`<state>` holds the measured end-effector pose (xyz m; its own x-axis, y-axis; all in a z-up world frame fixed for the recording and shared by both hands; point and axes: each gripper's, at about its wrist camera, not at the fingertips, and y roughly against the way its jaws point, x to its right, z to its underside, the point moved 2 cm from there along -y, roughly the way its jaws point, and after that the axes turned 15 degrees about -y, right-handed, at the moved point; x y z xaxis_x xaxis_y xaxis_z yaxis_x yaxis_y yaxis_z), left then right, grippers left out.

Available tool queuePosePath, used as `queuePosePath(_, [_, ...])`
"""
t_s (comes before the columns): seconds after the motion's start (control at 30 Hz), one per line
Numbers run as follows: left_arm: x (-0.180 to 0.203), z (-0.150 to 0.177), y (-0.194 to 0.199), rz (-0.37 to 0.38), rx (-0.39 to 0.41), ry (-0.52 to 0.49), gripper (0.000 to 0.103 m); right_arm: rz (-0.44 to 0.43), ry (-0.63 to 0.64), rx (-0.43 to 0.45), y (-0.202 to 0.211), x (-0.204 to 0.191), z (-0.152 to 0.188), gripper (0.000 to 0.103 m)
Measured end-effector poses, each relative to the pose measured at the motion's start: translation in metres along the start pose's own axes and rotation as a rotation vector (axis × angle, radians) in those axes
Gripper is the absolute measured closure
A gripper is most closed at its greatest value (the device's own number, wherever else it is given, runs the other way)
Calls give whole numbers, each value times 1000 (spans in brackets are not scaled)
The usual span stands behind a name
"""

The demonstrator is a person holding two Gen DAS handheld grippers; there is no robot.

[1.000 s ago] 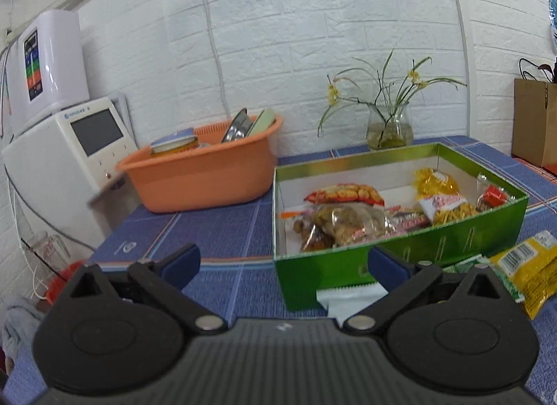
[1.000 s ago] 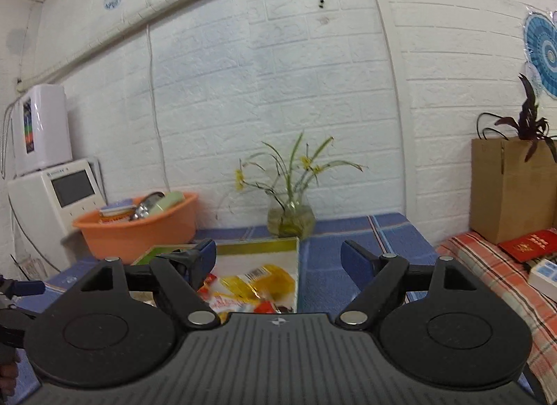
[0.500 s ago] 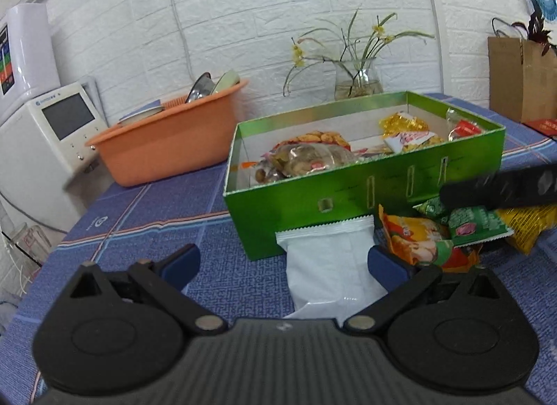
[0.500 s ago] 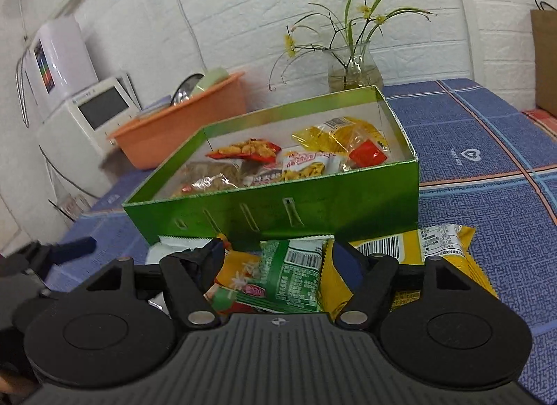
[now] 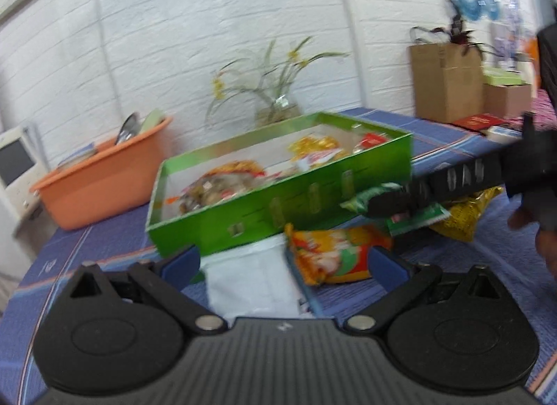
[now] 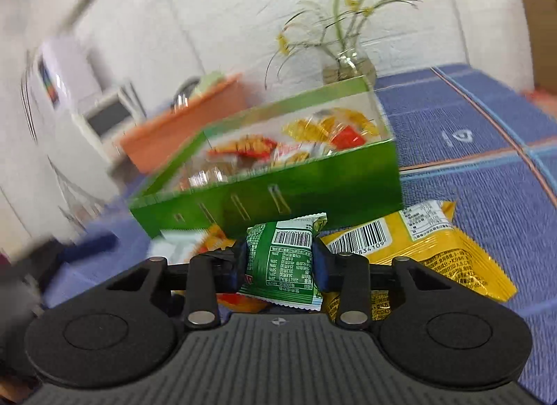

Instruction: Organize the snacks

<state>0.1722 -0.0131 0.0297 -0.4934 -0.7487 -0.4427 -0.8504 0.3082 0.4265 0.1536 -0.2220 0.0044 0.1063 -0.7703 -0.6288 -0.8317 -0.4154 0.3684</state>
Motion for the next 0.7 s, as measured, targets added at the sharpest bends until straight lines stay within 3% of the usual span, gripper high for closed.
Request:
queuePosePath(0.13, [13,-12,-5,130,113,-143,1,-102,-202,107,34,20,-22,36])
queuePosePath(0.27, [26,-20,-31,205,48,-313,1,-93,-280,200,55,37,-31,36])
queuePosePath(0.4, [28,-22,-60,302,-29,-392,0,-100,-295,205,61,41,-35,36])
queuePosePath(0.47, [27,-24,-67,336,-20,-395,0,-144,-306,176,60,39,-33,36])
queuePosePath(0.6, [19,-26,-80,421,-48,-352,0,-314,-387,67,51,34,-27,36])
queuePosePath(0.7, [4,-26,-95,528,-184,-173,0,-411,-466,24,47,33,-21,36])
